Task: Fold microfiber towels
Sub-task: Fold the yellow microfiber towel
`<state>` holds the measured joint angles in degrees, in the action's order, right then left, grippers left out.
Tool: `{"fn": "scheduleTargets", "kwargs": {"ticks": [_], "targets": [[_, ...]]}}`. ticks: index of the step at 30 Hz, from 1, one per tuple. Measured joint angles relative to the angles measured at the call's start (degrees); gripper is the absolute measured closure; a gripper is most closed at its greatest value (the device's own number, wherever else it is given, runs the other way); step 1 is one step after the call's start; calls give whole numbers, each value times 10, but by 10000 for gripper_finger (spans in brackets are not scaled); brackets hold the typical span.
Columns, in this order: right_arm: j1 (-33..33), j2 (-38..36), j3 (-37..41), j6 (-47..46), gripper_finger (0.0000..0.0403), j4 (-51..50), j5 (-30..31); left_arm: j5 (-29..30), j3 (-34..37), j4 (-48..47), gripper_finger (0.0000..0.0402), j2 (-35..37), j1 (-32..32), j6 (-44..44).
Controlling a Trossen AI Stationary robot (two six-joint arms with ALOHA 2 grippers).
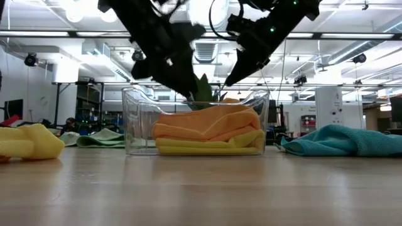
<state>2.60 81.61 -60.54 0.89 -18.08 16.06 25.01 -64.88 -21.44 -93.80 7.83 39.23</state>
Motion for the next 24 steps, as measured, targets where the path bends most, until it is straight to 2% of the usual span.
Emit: {"fn": "scheduleTargets", "kwargs": {"ticks": [7, 14, 19, 21, 24], "targets": [[-45, -70, 65, 2, 394, 43, 6, 30, 0, 45, 292, 11, 101, 7], [-136, -144, 158, 24, 394, 177, 5, 29, 23, 223, 292, 1, 200, 9], [-161, -162, 174, 58, 394, 213, 5, 30, 25, 301, 292, -20, 248, 15], [-162, -164, 173, 59, 394, 212, 5, 30, 23, 305, 292, -32, 262, 48], [-161, -167, 169, 63, 394, 216, 6, 17, 23, 298, 292, -51, 280, 147]]}}
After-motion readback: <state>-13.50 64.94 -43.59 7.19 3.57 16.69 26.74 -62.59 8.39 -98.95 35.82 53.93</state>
